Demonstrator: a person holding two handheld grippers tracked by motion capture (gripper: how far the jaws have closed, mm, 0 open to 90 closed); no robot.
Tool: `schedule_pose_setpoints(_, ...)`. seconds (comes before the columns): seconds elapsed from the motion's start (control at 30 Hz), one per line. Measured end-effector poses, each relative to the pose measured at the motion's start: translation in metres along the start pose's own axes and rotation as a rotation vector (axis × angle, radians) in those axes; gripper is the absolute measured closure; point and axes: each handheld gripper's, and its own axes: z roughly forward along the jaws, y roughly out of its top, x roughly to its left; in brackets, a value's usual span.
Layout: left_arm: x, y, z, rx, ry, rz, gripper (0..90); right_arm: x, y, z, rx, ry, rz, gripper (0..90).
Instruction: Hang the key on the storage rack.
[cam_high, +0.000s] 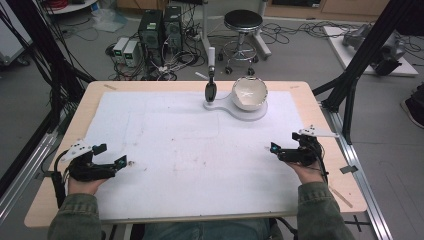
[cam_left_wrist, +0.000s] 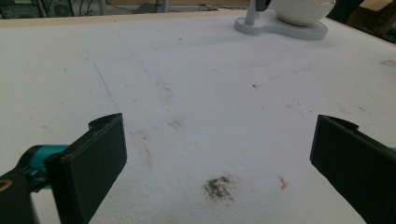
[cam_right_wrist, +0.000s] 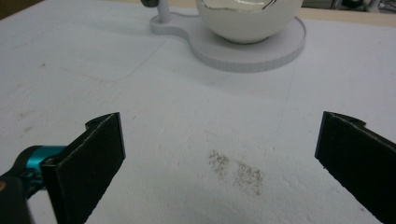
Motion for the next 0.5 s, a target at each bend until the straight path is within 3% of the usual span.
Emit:
schedule_pose_setpoints(0.37,-0.001,-0.001,0.000,0.004,-0.002,0.002,4.3,0.001,-0.025,0.006,0.131,0.050,-0.048,0.5)
schedule_pose_setpoints(0.5,-0.001,-0.001,0.000,0.008,-0.002,0.005,4.4,-0.001,-0.025,0.005,0.118,0.056,-0.046,0.5)
